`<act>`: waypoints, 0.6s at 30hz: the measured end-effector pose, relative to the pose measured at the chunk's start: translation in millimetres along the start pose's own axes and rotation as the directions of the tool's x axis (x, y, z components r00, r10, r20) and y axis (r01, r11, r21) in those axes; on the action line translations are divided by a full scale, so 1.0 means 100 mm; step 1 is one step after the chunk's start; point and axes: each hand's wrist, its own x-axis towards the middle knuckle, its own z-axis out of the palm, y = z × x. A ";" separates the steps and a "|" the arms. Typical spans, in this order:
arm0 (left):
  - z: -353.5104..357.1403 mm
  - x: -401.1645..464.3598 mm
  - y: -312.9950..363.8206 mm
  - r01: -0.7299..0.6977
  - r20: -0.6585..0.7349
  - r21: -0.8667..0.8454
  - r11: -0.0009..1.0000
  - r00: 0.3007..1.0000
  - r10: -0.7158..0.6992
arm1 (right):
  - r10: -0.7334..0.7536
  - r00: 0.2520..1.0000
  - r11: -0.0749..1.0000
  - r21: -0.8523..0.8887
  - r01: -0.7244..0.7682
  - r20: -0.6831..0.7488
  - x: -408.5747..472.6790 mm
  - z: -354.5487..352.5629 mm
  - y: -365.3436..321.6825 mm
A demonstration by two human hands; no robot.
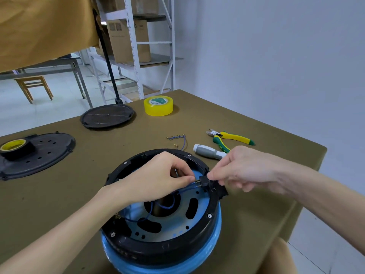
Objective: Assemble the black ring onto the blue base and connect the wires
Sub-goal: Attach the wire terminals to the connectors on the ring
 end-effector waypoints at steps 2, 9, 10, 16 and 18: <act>0.00 -0.01 -0.01 0.011 0.003 -0.022 1.000 1.000 -0.011 | 0.043 0.997 0.985 0.166 -0.054 0.064 -0.02 0.02 0.05; 0.00 -0.01 0.02 0.021 0.000 -0.023 1.000 1.000 -0.021 | 0.045 0.999 0.961 0.271 -0.050 0.023 -0.01 0.10 0.14; 0.00 -0.01 0.03 0.022 -0.002 -0.019 1.000 1.000 -0.022 | 0.040 0.999 0.964 0.262 -0.039 0.000 -0.02 0.11 0.14; 0.02 -0.04 0.04 0.023 -0.024 -0.007 1.000 0.999 -0.023 | -0.009 0.998 0.978 0.209 0.021 -0.057 -0.05 0.10 0.16; 0.02 -0.04 0.05 0.024 -0.029 -0.011 1.000 0.999 -0.024 | -0.024 0.996 0.978 0.205 0.041 -0.082 -0.05 0.12 0.16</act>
